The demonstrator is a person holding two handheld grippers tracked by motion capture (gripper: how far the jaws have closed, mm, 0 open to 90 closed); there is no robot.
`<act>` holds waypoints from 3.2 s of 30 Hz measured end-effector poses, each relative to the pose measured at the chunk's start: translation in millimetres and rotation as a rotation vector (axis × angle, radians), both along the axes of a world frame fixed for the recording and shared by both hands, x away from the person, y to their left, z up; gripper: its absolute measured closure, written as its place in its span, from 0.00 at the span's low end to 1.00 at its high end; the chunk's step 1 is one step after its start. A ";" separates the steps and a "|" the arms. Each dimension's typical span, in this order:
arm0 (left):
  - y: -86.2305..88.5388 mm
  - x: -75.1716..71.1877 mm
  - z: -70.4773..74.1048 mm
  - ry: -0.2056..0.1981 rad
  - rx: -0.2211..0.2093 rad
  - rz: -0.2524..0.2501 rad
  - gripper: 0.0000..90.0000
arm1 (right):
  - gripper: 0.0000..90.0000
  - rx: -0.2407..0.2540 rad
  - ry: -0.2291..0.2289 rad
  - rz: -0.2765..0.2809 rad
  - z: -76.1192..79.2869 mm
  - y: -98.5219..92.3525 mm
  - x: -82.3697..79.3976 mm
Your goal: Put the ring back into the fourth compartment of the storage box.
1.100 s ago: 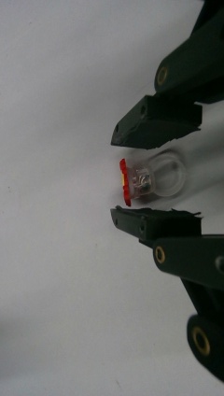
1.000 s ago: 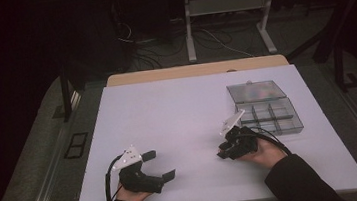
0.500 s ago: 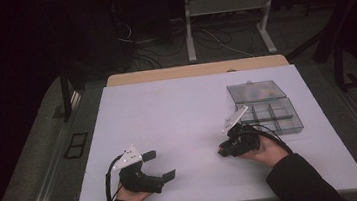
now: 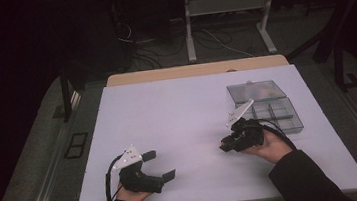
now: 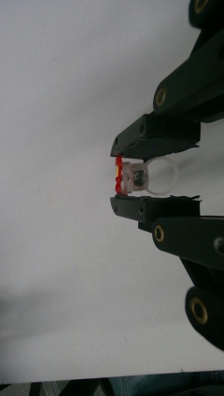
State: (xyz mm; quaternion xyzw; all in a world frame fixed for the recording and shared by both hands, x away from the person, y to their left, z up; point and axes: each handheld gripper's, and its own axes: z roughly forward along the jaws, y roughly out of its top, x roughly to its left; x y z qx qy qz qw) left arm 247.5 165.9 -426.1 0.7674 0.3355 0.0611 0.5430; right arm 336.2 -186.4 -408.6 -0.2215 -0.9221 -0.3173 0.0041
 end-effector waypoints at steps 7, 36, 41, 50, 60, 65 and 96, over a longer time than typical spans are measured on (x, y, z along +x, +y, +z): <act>-0.4 -0.2 -0.1 0.001 0.000 -0.001 0.00 | 0.77 0.015 -0.010 0.001 11.5 -4.0 3.8; -0.7 -0.3 -0.3 0.000 0.008 -0.005 0.00 | 0.77 0.058 -0.045 -0.095 48.2 -40.0 21.3; -0.7 -0.2 -0.3 0.000 0.007 -0.004 0.00 | 0.77 0.070 -0.047 -0.104 52.6 -45.9 24.5; -0.6 -0.2 -0.4 0.001 0.002 -0.002 0.00 | 0.77 0.081 -0.052 -0.126 60.9 -56.8 32.2; -0.4 0.0 -0.4 0.002 0.006 -0.001 0.00 | 0.77 0.094 -0.054 -0.154 67.7 -68.4 42.4; -0.3 0.1 -0.5 0.002 0.003 0.003 0.00 | 0.77 0.090 -0.055 -0.176 68.7 -76.4 49.2; -0.3 0.4 -0.1 -0.002 0.008 -0.002 0.00 | 0.76 0.089 -0.019 -0.274 37.6 -102.6 82.5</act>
